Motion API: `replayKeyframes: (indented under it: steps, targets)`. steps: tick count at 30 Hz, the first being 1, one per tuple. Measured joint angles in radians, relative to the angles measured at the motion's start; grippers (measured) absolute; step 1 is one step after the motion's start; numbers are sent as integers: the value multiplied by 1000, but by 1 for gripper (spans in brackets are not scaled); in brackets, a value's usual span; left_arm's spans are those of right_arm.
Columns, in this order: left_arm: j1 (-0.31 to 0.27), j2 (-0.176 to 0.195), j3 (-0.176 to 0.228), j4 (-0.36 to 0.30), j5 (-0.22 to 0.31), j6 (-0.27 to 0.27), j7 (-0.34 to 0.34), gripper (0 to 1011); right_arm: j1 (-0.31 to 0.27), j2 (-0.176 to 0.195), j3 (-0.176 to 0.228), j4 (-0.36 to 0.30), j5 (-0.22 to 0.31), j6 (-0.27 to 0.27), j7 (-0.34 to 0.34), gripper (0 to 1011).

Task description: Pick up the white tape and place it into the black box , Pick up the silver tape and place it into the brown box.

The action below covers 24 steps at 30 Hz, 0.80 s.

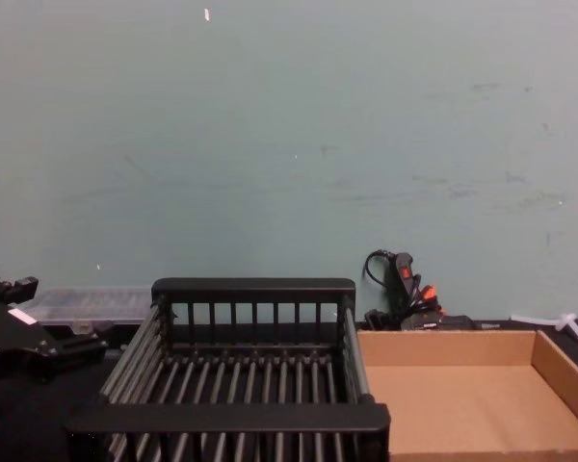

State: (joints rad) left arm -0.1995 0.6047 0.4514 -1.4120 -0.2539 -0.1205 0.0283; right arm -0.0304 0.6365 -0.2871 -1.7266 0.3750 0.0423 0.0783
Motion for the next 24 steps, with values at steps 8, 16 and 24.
replayKeyframes:
  steps: [8, 16, 24]
  targets:
    - [0, 0, 0, 0, 0, 0, 0, 1001, -43, 9, 27, -59, 46, 93, 42, 1002]
    - [0, 0, 0, 0, 0, 0, 0, 1001, -46, 26, 29, -99, 79, 207, 105, 1002]
    - [0, 0, 0, 0, 0, 0, 0, 1001, -39, 34, 24, -130, 92, 299, 156, 1002]
